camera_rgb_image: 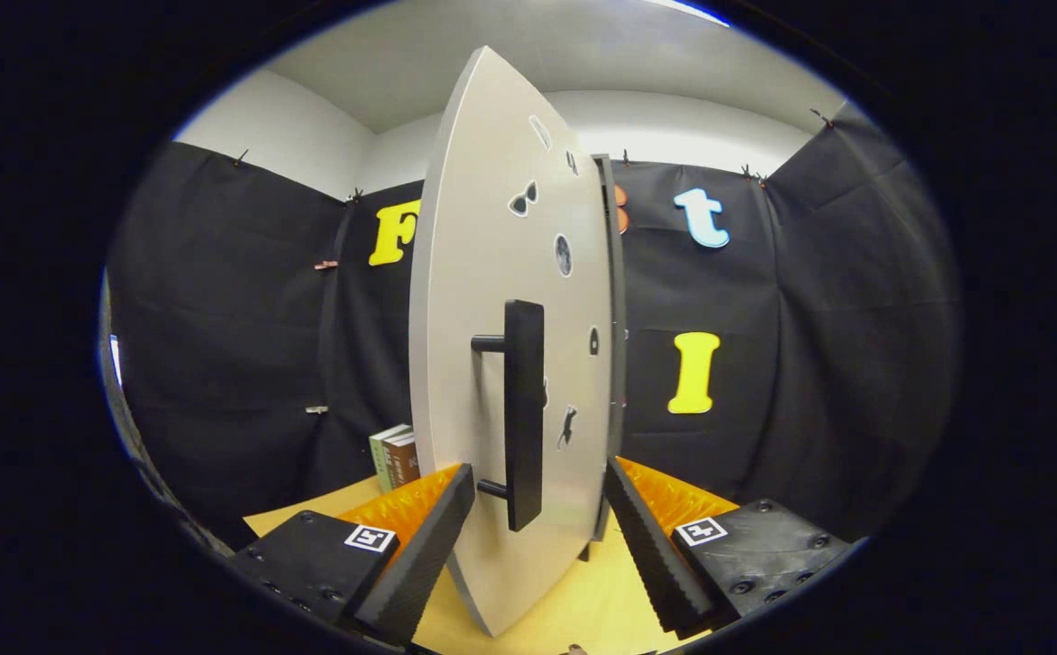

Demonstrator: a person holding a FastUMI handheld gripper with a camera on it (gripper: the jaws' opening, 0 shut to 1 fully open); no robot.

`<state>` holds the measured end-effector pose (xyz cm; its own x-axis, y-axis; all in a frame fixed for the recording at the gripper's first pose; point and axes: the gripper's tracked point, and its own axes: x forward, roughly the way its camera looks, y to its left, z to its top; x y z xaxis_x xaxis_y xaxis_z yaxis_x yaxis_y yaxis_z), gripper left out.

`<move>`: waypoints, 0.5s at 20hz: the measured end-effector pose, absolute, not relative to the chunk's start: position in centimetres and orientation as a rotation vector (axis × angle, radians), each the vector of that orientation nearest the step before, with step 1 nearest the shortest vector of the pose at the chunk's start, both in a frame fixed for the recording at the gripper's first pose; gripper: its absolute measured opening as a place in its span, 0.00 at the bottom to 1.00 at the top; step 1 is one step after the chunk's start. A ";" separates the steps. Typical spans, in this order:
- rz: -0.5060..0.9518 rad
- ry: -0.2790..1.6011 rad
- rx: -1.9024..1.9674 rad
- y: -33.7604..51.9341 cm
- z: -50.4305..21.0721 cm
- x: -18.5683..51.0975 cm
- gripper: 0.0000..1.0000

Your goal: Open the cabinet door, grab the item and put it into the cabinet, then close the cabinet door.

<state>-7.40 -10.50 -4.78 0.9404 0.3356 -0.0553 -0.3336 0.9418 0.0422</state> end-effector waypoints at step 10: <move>0.436 0.063 0.037 6.2 -6.4 -3.6 0.98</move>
<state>-3.62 6.16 -6.44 0.9047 0.4227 -0.0529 -0.4204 0.9060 0.0495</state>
